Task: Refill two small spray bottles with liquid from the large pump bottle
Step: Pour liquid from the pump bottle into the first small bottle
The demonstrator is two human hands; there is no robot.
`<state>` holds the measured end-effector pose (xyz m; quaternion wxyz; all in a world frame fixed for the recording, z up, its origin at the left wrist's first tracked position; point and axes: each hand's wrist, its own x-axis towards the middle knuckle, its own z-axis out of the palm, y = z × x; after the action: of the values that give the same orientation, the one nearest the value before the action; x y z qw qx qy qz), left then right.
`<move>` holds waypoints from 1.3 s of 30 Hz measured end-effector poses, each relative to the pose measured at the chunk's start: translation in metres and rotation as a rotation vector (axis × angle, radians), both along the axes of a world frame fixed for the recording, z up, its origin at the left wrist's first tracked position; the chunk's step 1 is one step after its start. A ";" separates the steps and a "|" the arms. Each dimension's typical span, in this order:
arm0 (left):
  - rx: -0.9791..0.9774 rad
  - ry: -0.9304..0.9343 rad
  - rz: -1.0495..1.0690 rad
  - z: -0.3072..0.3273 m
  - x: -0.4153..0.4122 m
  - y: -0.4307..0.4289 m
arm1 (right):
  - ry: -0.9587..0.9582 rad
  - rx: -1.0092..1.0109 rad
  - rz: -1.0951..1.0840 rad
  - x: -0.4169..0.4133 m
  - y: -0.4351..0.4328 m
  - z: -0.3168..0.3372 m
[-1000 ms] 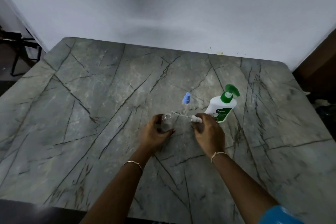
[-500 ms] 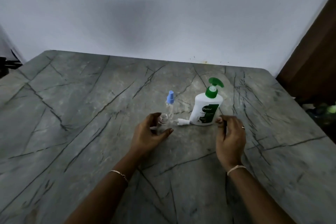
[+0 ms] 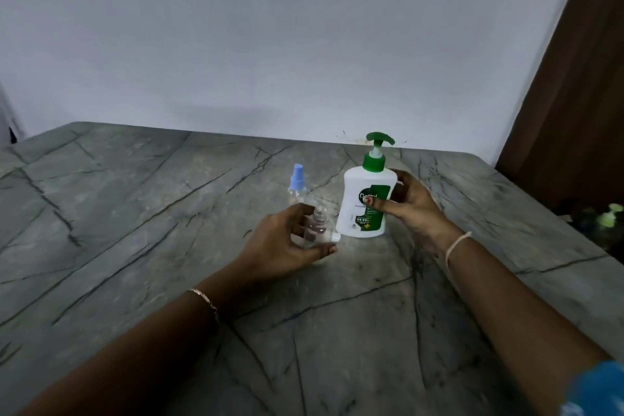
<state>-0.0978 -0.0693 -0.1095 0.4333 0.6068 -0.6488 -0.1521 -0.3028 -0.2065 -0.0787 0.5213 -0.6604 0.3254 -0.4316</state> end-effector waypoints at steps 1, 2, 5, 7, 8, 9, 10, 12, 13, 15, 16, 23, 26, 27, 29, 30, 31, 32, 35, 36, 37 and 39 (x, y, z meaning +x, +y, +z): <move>-0.007 0.005 -0.007 -0.001 -0.002 0.000 | 0.014 -0.006 -0.001 -0.001 0.002 -0.002; -0.010 0.008 -0.012 -0.002 -0.003 0.001 | 0.018 -0.021 -0.020 -0.001 0.005 -0.004; 0.004 0.015 -0.022 0.001 -0.008 0.006 | -0.029 -0.065 -0.125 -0.003 0.022 -0.006; 0.015 0.027 0.003 0.004 -0.012 0.013 | -0.069 -0.060 -0.177 -0.004 0.039 -0.006; 0.019 0.032 0.019 0.005 -0.014 0.016 | -0.068 -0.054 -0.206 -0.005 0.044 -0.008; 0.019 0.025 0.033 0.007 -0.016 0.020 | -0.059 -0.044 -0.234 -0.005 0.050 -0.010; 0.025 0.014 0.045 0.008 -0.017 0.023 | -0.050 -0.032 -0.253 -0.005 0.055 -0.011; 0.036 0.013 0.052 0.010 -0.021 0.029 | -0.049 -0.004 -0.263 -0.005 0.064 -0.012; 0.039 0.020 0.055 0.011 -0.022 0.030 | -0.054 0.012 -0.263 -0.004 0.067 -0.013; 0.041 0.032 0.061 0.013 -0.024 0.032 | -0.073 0.025 -0.261 -0.002 0.072 -0.011; 0.045 0.047 0.059 0.013 -0.025 0.032 | -0.090 0.035 -0.258 -0.001 0.075 -0.009; 0.040 0.191 0.034 0.006 -0.026 0.030 | -0.161 -0.040 -0.254 0.003 0.081 -0.012; 0.034 0.237 0.024 0.002 -0.025 0.028 | -0.180 -0.154 -0.235 0.006 0.084 -0.014; 0.032 0.244 0.019 0.001 -0.024 0.028 | -0.166 -0.204 -0.213 0.007 0.086 -0.014; 0.029 0.259 0.003 0.000 -0.024 0.027 | -0.112 -0.327 -0.172 0.007 0.087 -0.014; 0.028 0.260 -0.003 0.001 -0.023 0.027 | -0.076 -0.384 -0.161 0.007 0.087 -0.012; 0.031 0.256 -0.004 0.001 -0.023 0.027 | -0.038 -0.431 -0.154 0.006 0.088 -0.011; 0.033 0.249 -0.006 0.001 -0.023 0.027 | -0.002 -0.472 -0.149 0.006 0.088 -0.010; 0.038 0.257 -0.020 0.002 -0.023 0.028 | 0.078 -0.584 -0.149 0.003 0.094 -0.003; 0.040 0.262 -0.022 0.002 -0.023 0.028 | 0.113 -0.628 -0.159 0.003 0.097 0.001; 0.041 0.265 -0.023 0.003 -0.023 0.028 | 0.155 -0.673 -0.162 0.002 0.099 0.004; 0.039 0.262 -0.020 0.003 -0.023 0.027 | 0.233 -0.744 -0.151 0.000 0.100 0.006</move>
<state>-0.1209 -0.0419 -0.1062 0.5011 0.5834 -0.5895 -0.2469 -0.3023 -0.1066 -0.0727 0.1727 -0.8231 0.2513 -0.4791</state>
